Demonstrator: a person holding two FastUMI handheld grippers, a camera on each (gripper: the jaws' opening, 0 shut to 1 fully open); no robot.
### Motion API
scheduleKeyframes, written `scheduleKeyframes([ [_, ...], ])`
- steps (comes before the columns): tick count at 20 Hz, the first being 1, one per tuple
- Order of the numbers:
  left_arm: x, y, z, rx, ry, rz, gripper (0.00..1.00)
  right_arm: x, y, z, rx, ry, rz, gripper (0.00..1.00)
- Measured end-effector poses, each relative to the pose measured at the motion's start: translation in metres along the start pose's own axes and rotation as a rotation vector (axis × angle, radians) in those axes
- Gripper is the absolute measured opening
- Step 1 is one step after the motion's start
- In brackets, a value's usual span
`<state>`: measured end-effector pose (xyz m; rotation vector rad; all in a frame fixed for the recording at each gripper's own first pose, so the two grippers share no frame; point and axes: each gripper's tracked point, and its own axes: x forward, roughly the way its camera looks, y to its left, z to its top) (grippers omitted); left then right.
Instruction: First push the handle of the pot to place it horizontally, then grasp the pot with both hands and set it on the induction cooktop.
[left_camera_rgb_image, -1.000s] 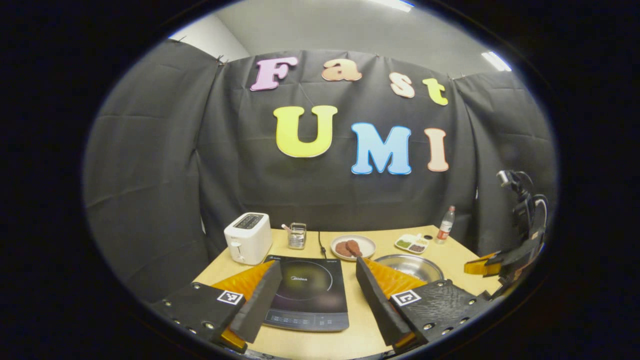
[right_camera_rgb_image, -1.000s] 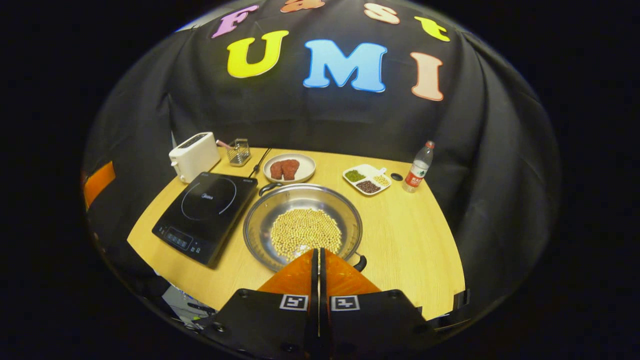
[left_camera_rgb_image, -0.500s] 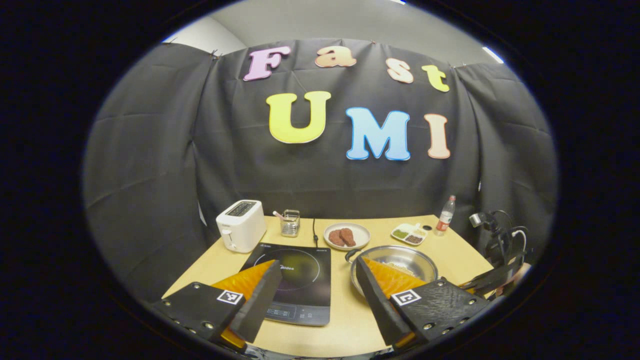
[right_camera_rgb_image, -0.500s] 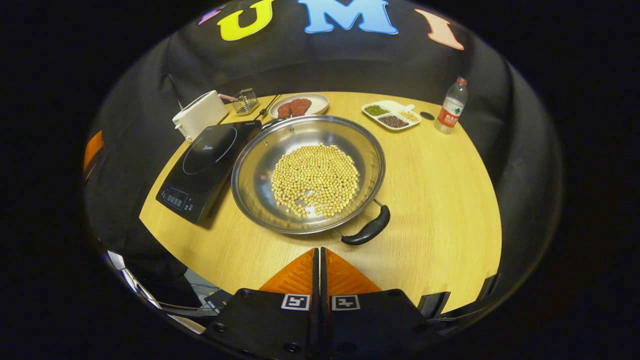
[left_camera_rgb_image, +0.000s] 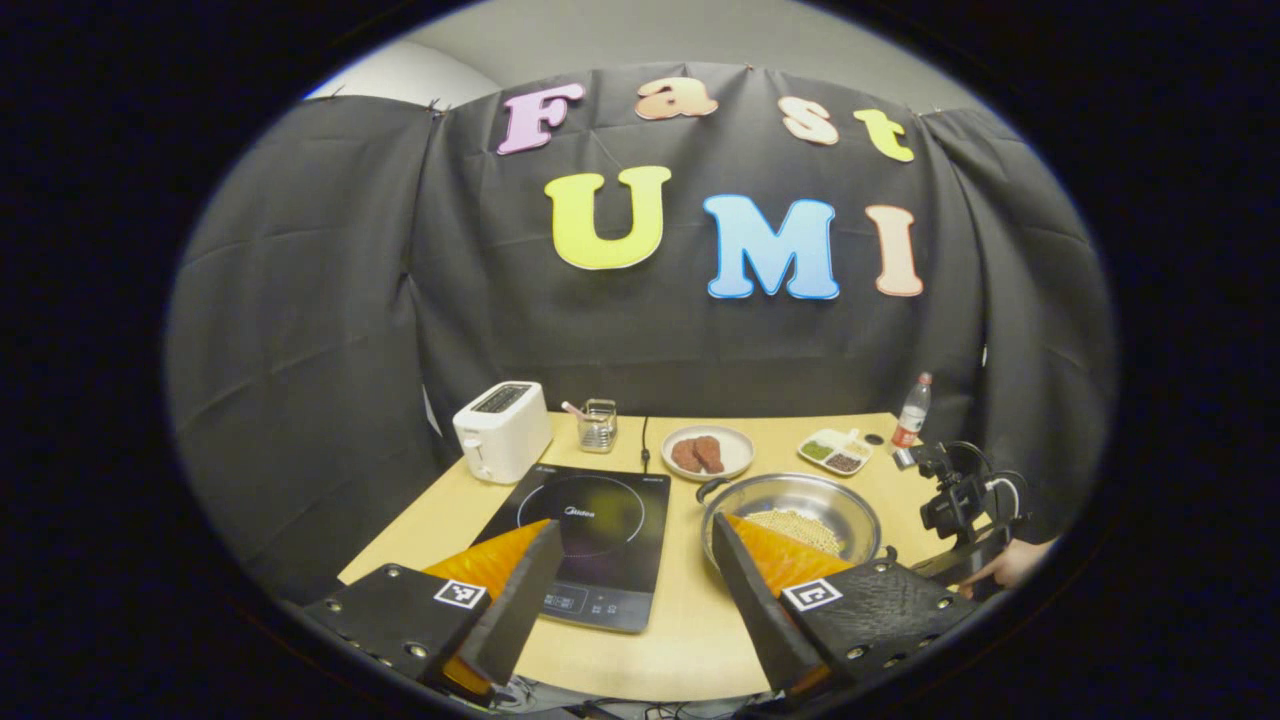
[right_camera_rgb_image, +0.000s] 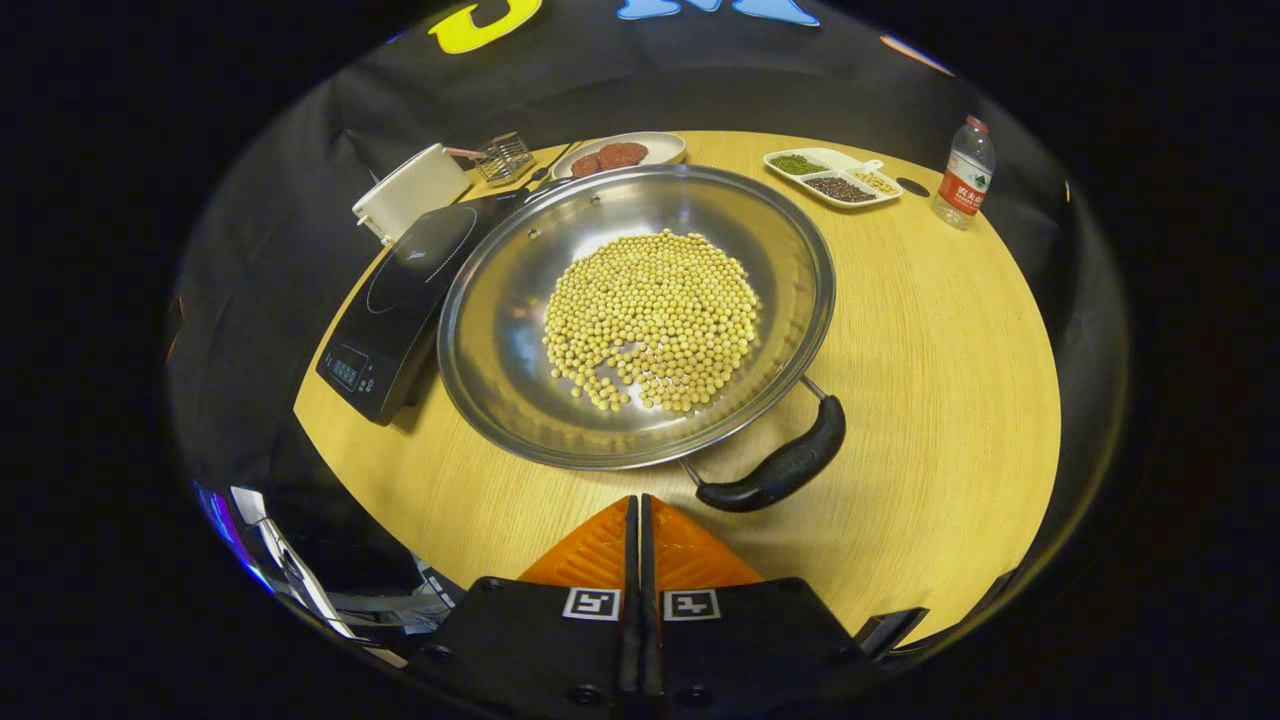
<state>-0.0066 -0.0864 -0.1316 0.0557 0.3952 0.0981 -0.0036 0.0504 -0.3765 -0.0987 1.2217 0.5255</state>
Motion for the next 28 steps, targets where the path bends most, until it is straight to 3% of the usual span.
scheduleKeyframes([
  [5, 0.000, -0.002, -0.002, -0.027, 0.015, 0.053, 0.88, 0.009, -0.010, 0.007, 0.001, 0.014, 0.009, 0.02],
  [6, 0.001, -0.003, -0.003, -0.027, 0.017, 0.057, 0.92, 0.010, -0.013, 0.008, 0.002, 0.014, 0.005, 0.02],
  [7, 0.003, -0.004, -0.001, -0.024, 0.015, 0.062, 0.88, 0.010, -0.017, 0.009, 0.005, 0.014, 0.003, 0.02],
  [15, 0.020, -0.030, 0.004, -0.018, -0.003, 0.019, 0.92, 0.007, -0.059, 0.026, 0.004, -0.006, -0.047, 0.02],
  [28, 0.034, -0.065, 0.002, -0.007, 0.008, 0.046, 0.89, 0.014, -0.112, 0.049, -0.066, -0.008, -0.080, 0.02],
])
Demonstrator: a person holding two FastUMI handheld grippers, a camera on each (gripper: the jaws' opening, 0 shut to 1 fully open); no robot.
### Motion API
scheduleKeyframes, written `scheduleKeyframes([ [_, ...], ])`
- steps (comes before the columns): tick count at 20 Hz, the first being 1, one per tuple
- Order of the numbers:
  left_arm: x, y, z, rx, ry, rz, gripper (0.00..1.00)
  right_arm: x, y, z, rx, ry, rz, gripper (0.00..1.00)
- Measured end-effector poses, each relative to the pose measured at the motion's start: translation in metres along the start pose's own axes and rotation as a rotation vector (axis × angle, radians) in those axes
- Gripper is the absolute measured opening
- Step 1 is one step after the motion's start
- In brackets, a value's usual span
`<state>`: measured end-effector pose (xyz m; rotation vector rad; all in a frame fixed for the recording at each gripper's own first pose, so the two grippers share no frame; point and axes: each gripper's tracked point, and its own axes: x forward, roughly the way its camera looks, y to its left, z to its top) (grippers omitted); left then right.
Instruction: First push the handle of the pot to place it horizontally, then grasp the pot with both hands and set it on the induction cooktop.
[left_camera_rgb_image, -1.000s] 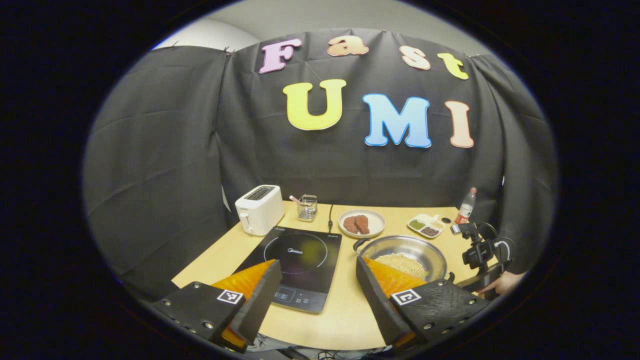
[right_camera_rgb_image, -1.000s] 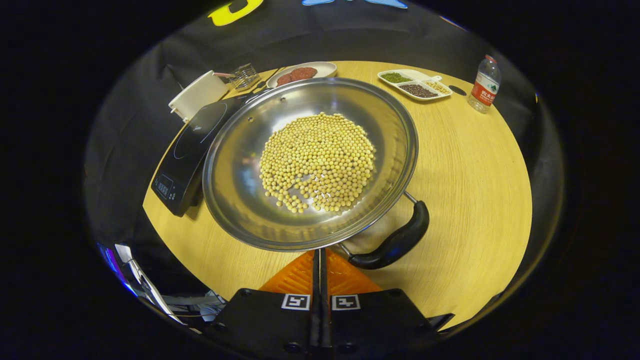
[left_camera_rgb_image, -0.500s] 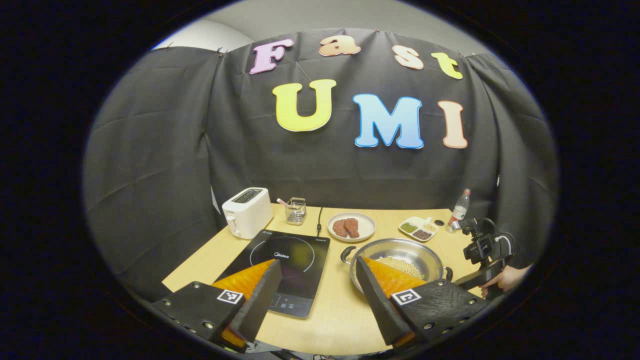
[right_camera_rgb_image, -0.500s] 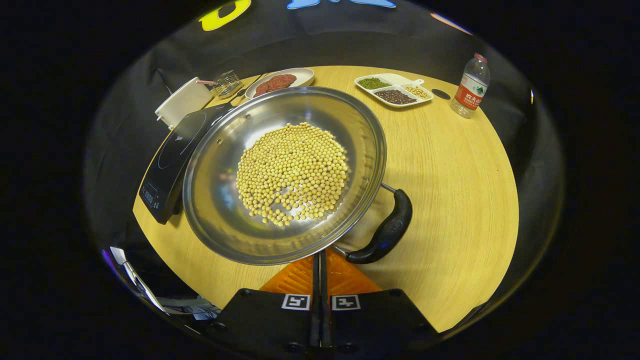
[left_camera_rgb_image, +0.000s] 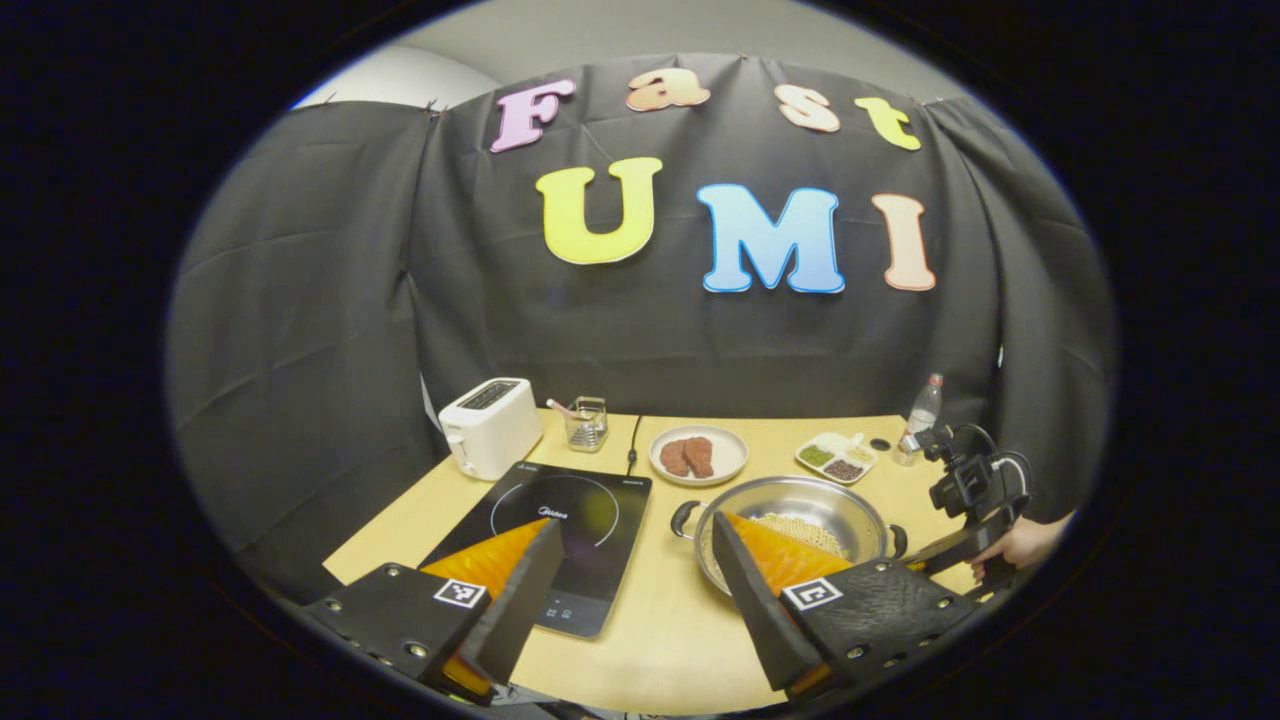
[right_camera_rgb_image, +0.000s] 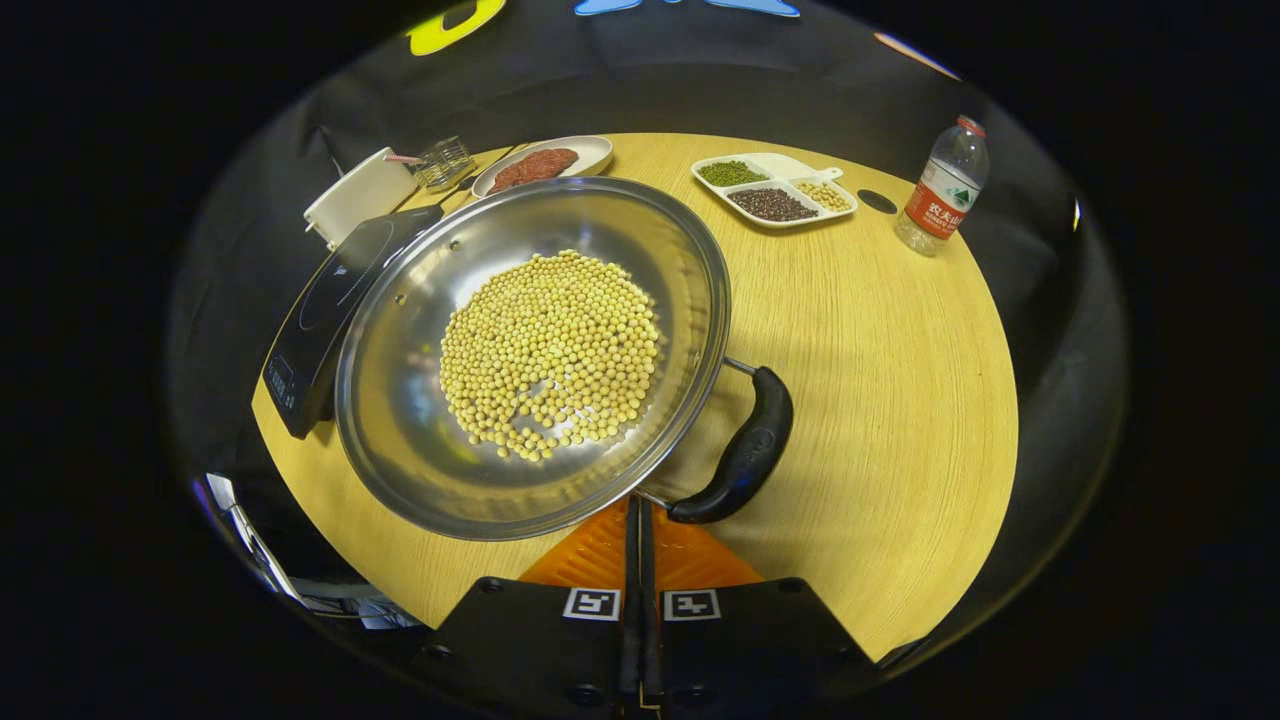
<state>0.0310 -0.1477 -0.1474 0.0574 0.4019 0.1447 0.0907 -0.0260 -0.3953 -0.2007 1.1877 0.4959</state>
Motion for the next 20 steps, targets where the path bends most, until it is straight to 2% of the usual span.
scheduleKeyframes([
  [7, -0.002, -0.015, -0.005, 0.012, 0.029, 0.025, 0.89, 0.011, -0.019, 0.017, -0.021, -0.021, 0.002, 0.02],
  [10, -0.001, -0.023, -0.009, -0.019, 0.046, 0.030, 0.89, 0.014, -0.027, 0.025, -0.009, -0.036, 0.002, 0.02],
  [11, -0.001, -0.025, -0.010, -0.025, 0.051, 0.034, 0.92, 0.015, -0.028, 0.027, -0.004, -0.038, 0.007, 0.02],
  [13, -0.001, -0.029, -0.011, -0.033, 0.062, 0.041, 0.89, 0.017, -0.029, 0.029, 0.000, -0.041, 0.019, 0.02],
  [17, 0.001, -0.033, -0.017, -0.162, 0.100, 0.042, 0.91, 0.019, -0.034, 0.032, 0.006, -0.061, 0.013, 0.02],
  [19, 0.003, -0.024, -0.021, -0.185, 0.109, 0.058, 0.89, 0.018, -0.036, 0.034, 0.029, -0.066, 0.004, 0.02],
  [20, 0.006, -0.017, -0.024, -0.186, 0.116, 0.067, 0.92, 0.017, -0.036, 0.034, 0.040, -0.067, 0.002, 0.02],
])
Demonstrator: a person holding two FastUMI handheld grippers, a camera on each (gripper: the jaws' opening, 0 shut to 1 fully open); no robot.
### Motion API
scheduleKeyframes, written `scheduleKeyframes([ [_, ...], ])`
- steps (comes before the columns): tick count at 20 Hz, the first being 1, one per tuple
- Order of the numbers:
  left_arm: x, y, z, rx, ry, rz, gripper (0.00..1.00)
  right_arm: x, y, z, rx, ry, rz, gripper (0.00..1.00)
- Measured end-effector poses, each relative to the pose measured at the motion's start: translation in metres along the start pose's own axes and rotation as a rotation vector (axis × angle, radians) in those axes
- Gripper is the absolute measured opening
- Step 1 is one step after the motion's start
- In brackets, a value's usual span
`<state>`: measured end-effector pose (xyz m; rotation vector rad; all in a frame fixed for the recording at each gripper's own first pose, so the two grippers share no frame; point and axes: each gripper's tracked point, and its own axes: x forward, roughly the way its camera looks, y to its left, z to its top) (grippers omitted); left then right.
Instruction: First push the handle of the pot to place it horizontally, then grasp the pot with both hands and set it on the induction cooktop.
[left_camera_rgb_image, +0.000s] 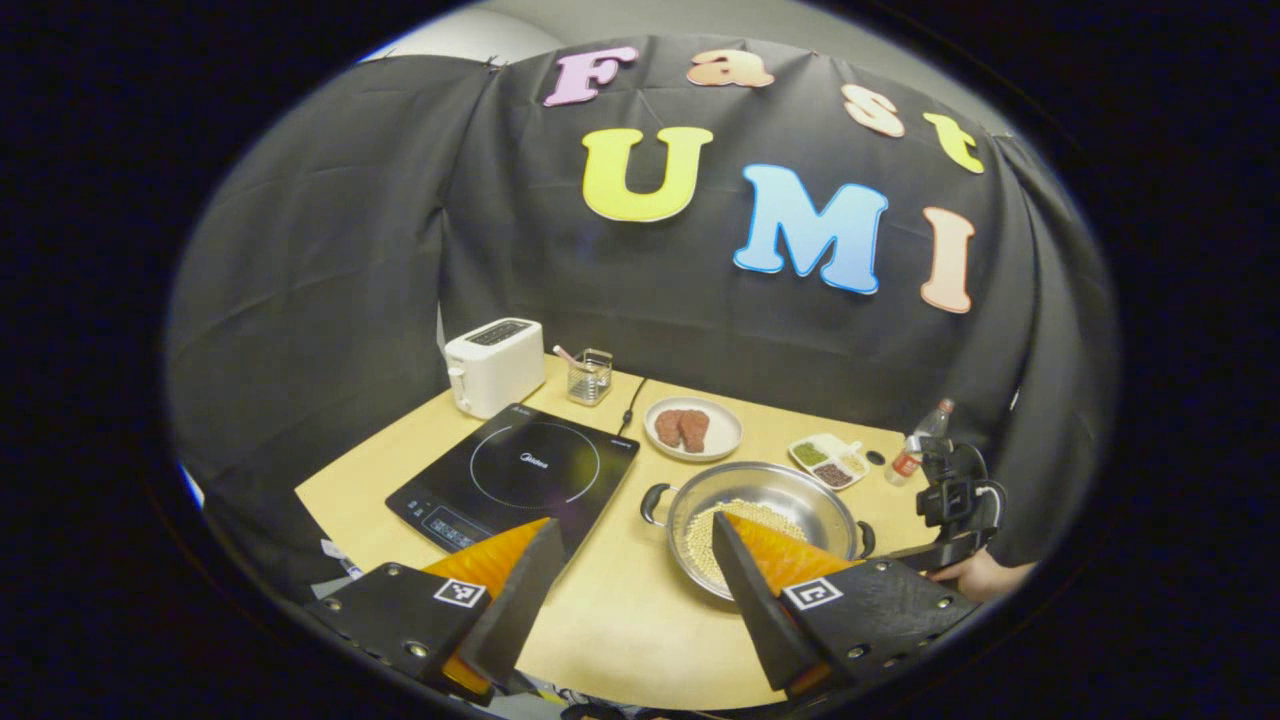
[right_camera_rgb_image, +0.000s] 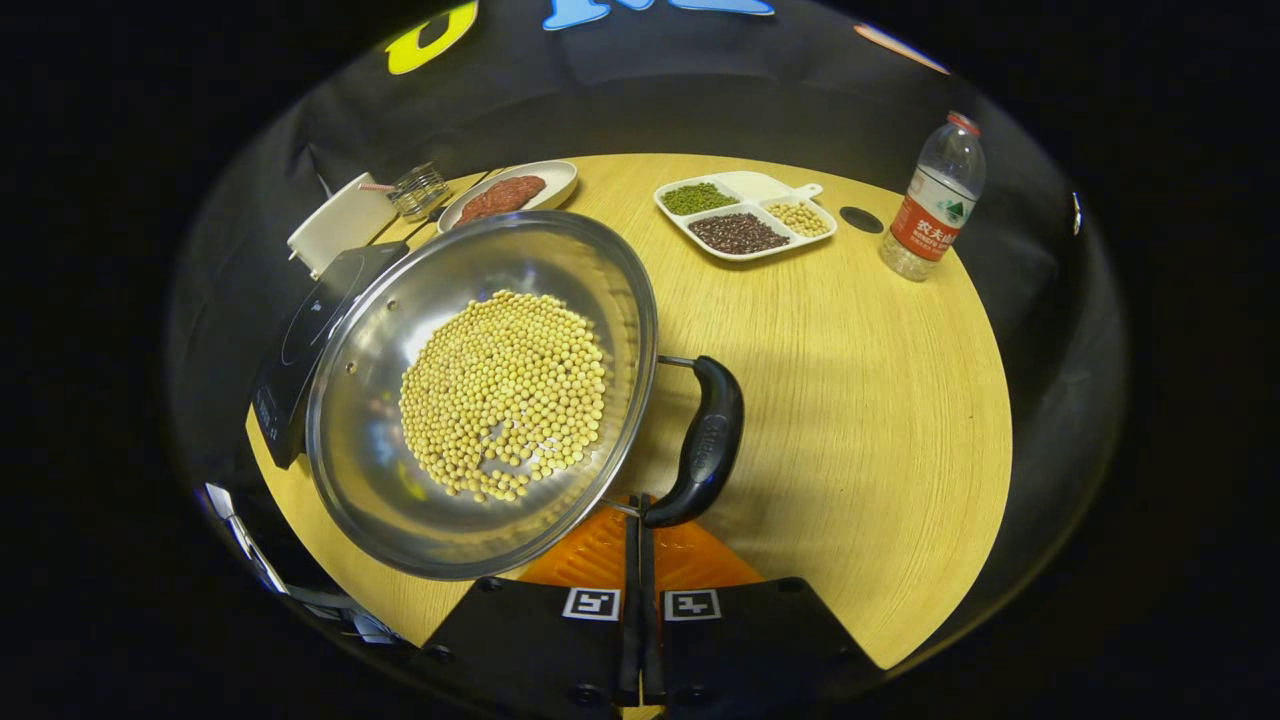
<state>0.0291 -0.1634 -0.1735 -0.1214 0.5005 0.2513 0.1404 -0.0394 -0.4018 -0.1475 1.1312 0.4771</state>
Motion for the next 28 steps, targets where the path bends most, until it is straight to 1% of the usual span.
scheduleKeyframes([
  [1, 0.005, 0.007, -0.001, -0.002, 0.007, 0.006, 0.92, -0.002, -0.001, 0.000, 0.007, -0.001, -0.006, 0.00],
  [2, 0.011, 0.015, -0.002, -0.004, 0.013, 0.009, 0.92, -0.006, -0.003, -0.002, 0.012, -0.004, -0.019, 0.02],
  [4, 0.022, 0.031, -0.001, -0.005, 0.023, 0.014, 0.92, -0.013, -0.009, -0.002, 0.015, -0.016, -0.047, 0.03],
  [5, 0.028, 0.039, 0.000, -0.006, 0.027, 0.010, 0.89, -0.016, -0.010, -0.002, 0.022, -0.022, -0.058, 0.06],
  [6, 0.035, 0.046, -0.002, -0.006, 0.031, 0.001, 0.92, -0.023, -0.007, -0.005, 0.036, -0.022, -0.064, 0.10],
  [7, 0.041, 0.053, -0.001, -0.004, 0.033, -0.009, 0.92, -0.030, -0.008, -0.005, 0.052, -0.026, -0.080, 0.29],
  [8, 0.049, 0.060, 0.000, 0.000, 0.032, -0.017, 0.92, -0.034, -0.007, -0.005, 0.071, -0.035, -0.088, 0.34],
  [9, 0.057, 0.066, 0.003, 0.005, 0.029, -0.030, 0.92, -0.040, -0.004, -0.004, 0.088, -0.045, -0.096, 0.53],
  [10, 0.065, 0.069, 0.003, 0.008, 0.028, -0.048, 0.89, -0.045, -0.004, -0.005, 0.099, -0.047, -0.113, 0.58],
  [11, 0.074, 0.072, 0.003, 0.009, 0.030, -0.071, 0.92, -0.052, -0.002, -0.004, 0.115, -0.056, -0.118, 0.77],
  [12, 0.084, 0.071, 0.002, 0.009, 0.029, -0.100, 0.89, -0.057, 0.000, -0.002, 0.138, -0.065, -0.125, 0.82],
  [13, 0.094, 0.070, 0.004, 0.014, 0.029, -0.132, 0.89, -0.065, 0.003, 0.000, 0.170, -0.073, -0.126, 0.98],
  [14, 0.105, 0.068, 0.003, 0.027, 0.033, -0.161, 0.92, -0.070, 0.006, 0.002, 0.202, -0.082, -0.122, 0.96],
  [15, 0.116, 0.066, 0.001, 0.044, 0.043, -0.189, 0.89, -0.075, 0.008, 0.006, 0.229, -0.095, -0.121, 0.99],
  [16, 0.126, 0.063, -0.001, 0.061, 0.056, -0.219, 0.89, -0.078, 0.008, 0.012, 0.250, -0.110, -0.122, 0.98],
  [17, 0.137, 0.057, -0.004, 0.075, 0.071, -0.249, 0.92, -0.081, 0.009, 0.018, 0.264, -0.123, -0.116, 0.98],
  [18, 0.149, 0.051, -0.009, 0.086, 0.091, -0.274, 0.92, -0.082, 0.012, 0.024, 0.281, -0.134, -0.098, 0.98],
  [19, 0.161, 0.045, -0.015, 0.083, 0.121, -0.293, 0.92, -0.083, 0.015, 0.031, 0.303, -0.142, -0.080, 0.98],
  [20, 0.170, 0.038, -0.021, 0.066, 0.156, -0.319, 0.92, -0.080, 0.016, 0.036, 0.325, -0.148, -0.073, 0.93],
  [21, 0.178, 0.030, -0.027, 0.046, 0.182, -0.346, 0.89, -0.077, 0.014, 0.040, 0.349, -0.153, -0.072, 0.98],
  [22, 0.187, 0.019, -0.032, 0.038, 0.207, -0.372, 0.92, -0.073, 0.013, 0.045, 0.370, -0.158, -0.067, 0.98],
  [23, 0.196, 0.010, -0.038, 0.044, 0.230, -0.391, 0.89, -0.069, 0.011, 0.048, 0.383, -0.159, -0.063, 0.98],
  [24, 0.205, 0.001, -0.044, 0.057, 0.249, -0.414, 0.92, -0.064, 0.009, 0.048, 0.390, -0.154, -0.066, 0.98],
  [28, 0.241, -0.030, -0.072, 0.098, 0.337, -0.474, 0.92, -0.042, 0.000, 0.049, 0.376, -0.125, -0.063, 0.98],
])
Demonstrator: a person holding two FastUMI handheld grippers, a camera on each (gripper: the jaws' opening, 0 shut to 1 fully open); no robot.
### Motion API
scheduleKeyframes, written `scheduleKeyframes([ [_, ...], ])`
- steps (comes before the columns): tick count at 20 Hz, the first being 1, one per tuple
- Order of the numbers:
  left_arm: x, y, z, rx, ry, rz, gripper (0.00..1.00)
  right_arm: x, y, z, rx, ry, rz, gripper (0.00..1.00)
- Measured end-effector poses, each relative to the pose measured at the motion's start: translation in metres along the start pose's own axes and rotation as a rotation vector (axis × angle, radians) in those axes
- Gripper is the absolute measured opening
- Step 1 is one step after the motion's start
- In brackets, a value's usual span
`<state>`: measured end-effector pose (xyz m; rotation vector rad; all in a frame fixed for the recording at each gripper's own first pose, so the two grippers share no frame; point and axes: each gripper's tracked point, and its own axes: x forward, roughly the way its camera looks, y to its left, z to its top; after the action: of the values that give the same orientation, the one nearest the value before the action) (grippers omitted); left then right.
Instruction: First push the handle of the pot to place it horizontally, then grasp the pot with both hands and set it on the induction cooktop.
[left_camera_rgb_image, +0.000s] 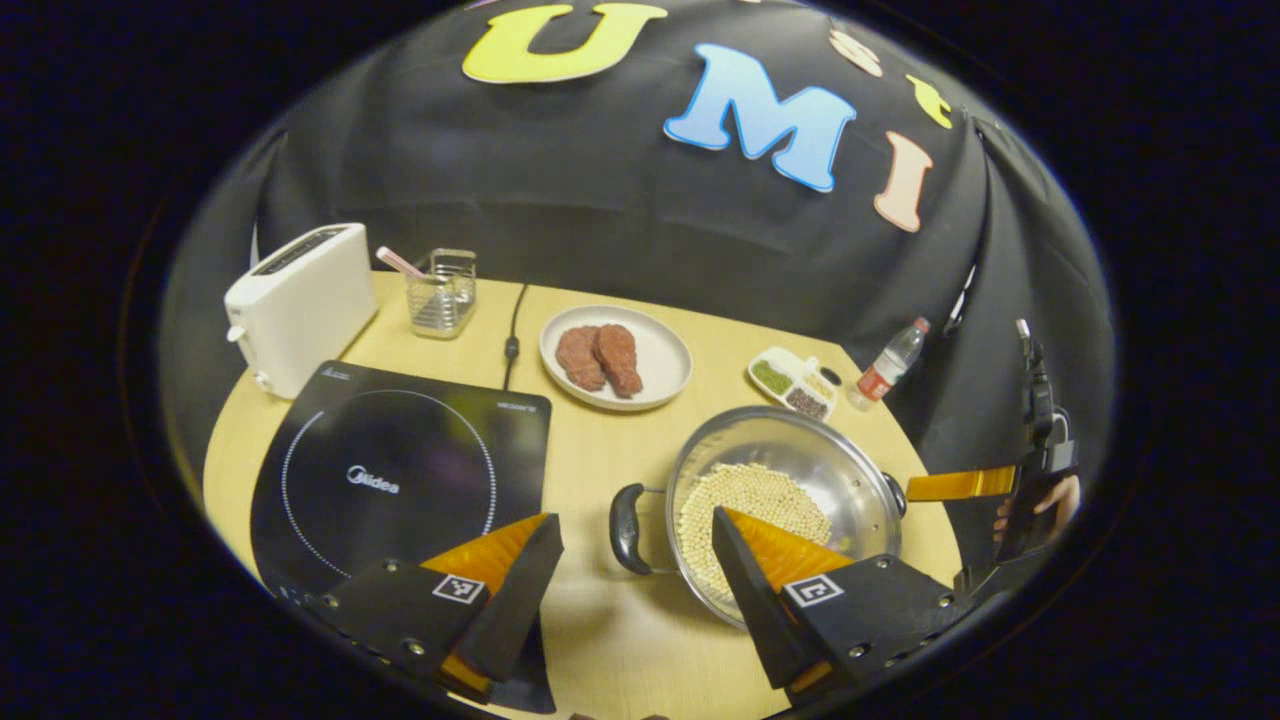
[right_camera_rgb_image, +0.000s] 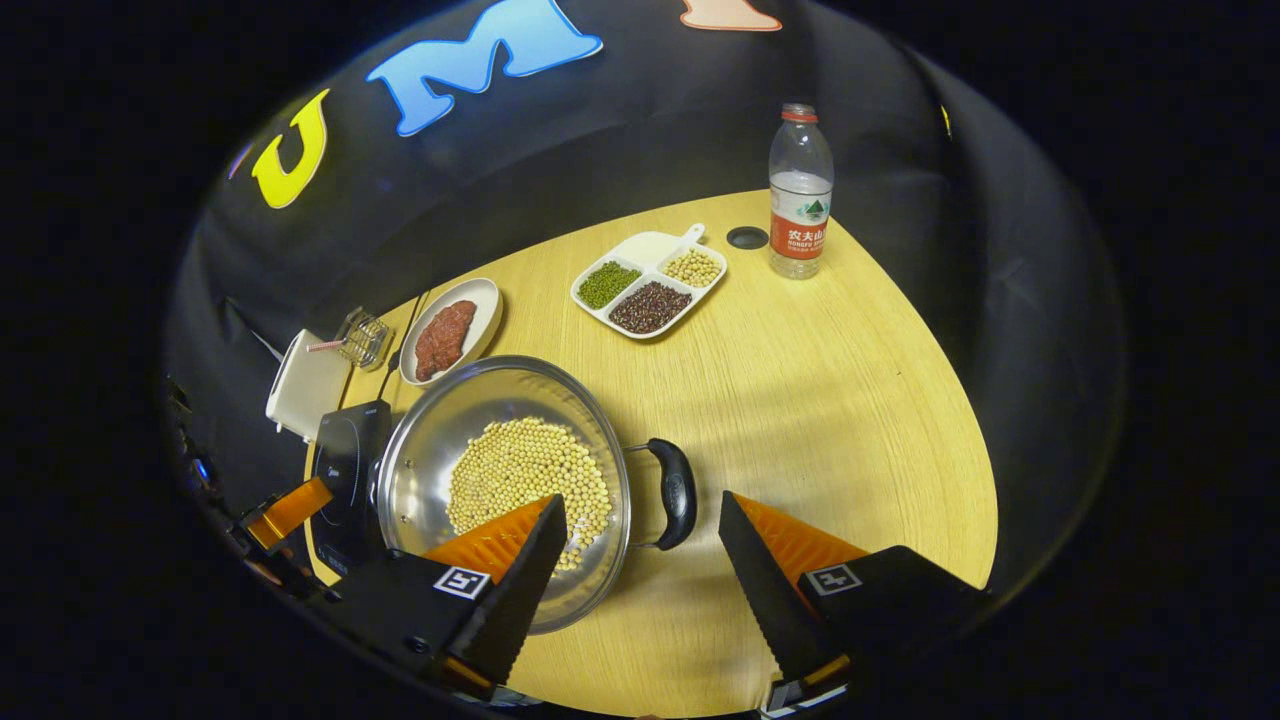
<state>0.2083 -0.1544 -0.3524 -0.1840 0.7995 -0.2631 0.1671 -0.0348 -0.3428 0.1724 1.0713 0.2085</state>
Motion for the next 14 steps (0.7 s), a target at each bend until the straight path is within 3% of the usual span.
scheduleKeyframes([
  [5, 0.049, -0.001, -0.023, 0.011, 0.108, -0.020, 0.89, 0.030, -0.004, -0.003, -0.020, 0.038, 0.011, 0.98],
  [8, 0.071, 0.004, -0.038, 0.008, 0.177, -0.005, 0.93, 0.045, -0.006, -0.009, -0.045, 0.061, 0.009, 0.98],
  [9, 0.077, 0.006, -0.040, 0.003, 0.192, -0.001, 0.89, 0.050, -0.007, -0.011, -0.050, 0.069, 0.006, 0.98],
  [11, 0.086, 0.007, -0.045, -0.001, 0.211, -0.001, 0.93, 0.060, -0.007, -0.014, -0.053, 0.082, 0.005, 0.98],
  [12, 0.089, 0.007, -0.048, -0.008, 0.219, -0.005, 0.93, 0.064, -0.006, -0.016, -0.053, 0.090, 0.007, 0.93],
  [14, 0.095, 0.007, -0.054, -0.020, 0.240, -0.008, 0.86, 0.071, -0.005, -0.017, -0.049, 0.098, 0.010, 0.96],
])
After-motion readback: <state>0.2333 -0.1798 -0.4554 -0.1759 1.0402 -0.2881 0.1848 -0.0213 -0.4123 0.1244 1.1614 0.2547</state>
